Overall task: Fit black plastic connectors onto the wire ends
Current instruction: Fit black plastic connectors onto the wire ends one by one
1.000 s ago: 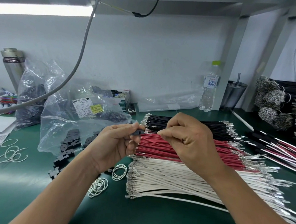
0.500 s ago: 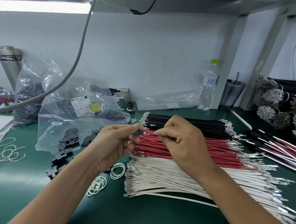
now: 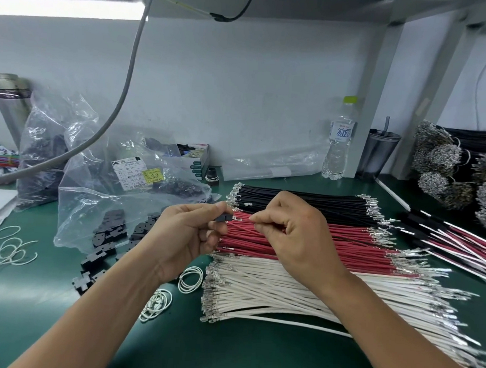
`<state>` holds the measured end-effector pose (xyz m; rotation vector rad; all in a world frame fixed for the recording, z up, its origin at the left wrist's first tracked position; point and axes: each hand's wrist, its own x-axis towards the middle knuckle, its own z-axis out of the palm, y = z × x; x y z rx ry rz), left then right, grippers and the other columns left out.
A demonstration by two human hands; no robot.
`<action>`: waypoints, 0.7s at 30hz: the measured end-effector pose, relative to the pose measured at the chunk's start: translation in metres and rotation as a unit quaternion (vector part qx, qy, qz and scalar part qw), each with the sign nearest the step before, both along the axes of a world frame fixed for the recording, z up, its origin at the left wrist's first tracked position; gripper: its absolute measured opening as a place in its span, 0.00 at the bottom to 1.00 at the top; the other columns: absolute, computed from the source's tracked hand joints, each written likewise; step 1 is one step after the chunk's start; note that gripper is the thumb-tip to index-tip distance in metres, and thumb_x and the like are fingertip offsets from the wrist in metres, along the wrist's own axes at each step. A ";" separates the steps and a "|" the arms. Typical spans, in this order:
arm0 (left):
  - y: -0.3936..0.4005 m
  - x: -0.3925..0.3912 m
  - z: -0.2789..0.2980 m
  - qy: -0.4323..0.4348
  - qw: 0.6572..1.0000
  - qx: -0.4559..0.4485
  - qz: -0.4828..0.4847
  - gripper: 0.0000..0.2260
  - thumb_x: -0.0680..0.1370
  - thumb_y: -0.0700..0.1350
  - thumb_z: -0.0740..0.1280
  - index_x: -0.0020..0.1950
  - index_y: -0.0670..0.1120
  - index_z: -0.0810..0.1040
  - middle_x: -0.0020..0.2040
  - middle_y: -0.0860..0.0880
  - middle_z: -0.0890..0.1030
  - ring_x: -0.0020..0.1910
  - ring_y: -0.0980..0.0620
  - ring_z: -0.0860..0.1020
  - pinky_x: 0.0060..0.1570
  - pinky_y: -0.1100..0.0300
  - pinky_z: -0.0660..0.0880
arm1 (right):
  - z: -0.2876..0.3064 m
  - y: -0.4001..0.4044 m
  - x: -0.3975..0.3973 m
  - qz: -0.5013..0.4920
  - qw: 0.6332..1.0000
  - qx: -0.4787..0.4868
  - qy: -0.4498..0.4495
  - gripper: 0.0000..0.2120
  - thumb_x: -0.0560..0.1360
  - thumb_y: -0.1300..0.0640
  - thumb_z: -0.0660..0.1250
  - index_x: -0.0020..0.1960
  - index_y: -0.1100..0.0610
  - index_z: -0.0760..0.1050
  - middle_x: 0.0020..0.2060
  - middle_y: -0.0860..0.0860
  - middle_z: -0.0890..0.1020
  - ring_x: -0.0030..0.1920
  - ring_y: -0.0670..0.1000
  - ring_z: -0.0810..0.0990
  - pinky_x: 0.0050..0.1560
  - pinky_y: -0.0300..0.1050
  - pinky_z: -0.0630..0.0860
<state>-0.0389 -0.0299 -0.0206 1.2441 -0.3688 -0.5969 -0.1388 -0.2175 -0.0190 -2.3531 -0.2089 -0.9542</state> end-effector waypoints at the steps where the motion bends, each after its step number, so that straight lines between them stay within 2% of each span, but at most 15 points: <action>1: -0.001 0.000 0.000 0.001 1.000 0.006 0.004 0.11 0.72 0.47 0.74 0.49 0.41 0.88 0.33 0.46 0.79 0.26 0.55 0.73 0.26 0.66 0.73 | 0.000 0.000 -0.001 0.002 1.000 -0.023 -0.012 0.04 0.75 0.62 0.74 0.49 0.56 0.86 0.39 0.45 0.77 0.39 0.46 0.77 0.41 0.41 0.77; 4: 0.000 0.000 0.002 0.023 1.000 -0.007 -0.011 0.10 0.73 0.48 0.74 0.47 0.43 0.88 0.33 0.47 0.79 0.26 0.55 0.73 0.25 0.66 0.73 | 0.000 0.003 -0.002 -0.002 0.995 -0.091 -0.048 0.04 0.76 0.61 0.74 0.50 0.58 0.86 0.39 0.47 0.77 0.39 0.46 0.76 0.38 0.44 0.77; 8: 0.000 0.000 0.003 0.026 0.999 -0.028 -0.023 0.09 0.73 0.49 0.74 0.47 0.44 0.88 0.34 0.48 0.79 0.26 0.56 0.73 0.25 0.66 0.73 | -0.002 0.000 0.001 0.002 0.998 -0.028 -0.055 0.05 0.75 0.61 0.74 0.50 0.56 0.86 0.39 0.46 0.77 0.39 0.46 0.77 0.39 0.45 0.77; 11: -0.003 -0.002 0.001 0.010 1.000 -0.016 0.001 0.09 0.74 0.48 0.73 0.47 0.44 0.88 0.35 0.46 0.80 0.26 0.55 0.73 0.25 0.66 0.73 | -0.001 0.005 -0.001 -0.011 0.994 -0.081 -0.075 0.04 0.76 0.61 0.73 0.49 0.58 0.86 0.39 0.47 0.76 0.38 0.46 0.75 0.38 0.43 0.76; 16: -0.004 -0.002 0.002 0.029 0.999 -0.028 0.000 0.11 0.74 0.50 0.74 0.48 0.43 0.87 0.34 0.48 0.77 0.25 0.56 0.72 0.24 0.66 0.73 | -0.006 0.003 0.002 0.006 1.000 0.021 -0.021 0.05 0.75 0.62 0.75 0.50 0.55 0.86 0.39 0.45 0.77 0.41 0.46 0.78 0.42 0.44 0.77; 21: -0.007 -0.004 0.000 0.023 0.999 -0.042 0.023 0.11 0.75 0.49 0.73 0.48 0.43 0.88 0.34 0.48 0.79 0.25 0.56 0.73 0.25 0.66 0.73 | -0.007 0.010 0.000 -0.004 0.998 -0.022 -0.056 0.05 0.76 0.61 0.73 0.50 0.58 0.85 0.40 0.47 0.77 0.40 0.45 0.77 0.41 0.44 0.77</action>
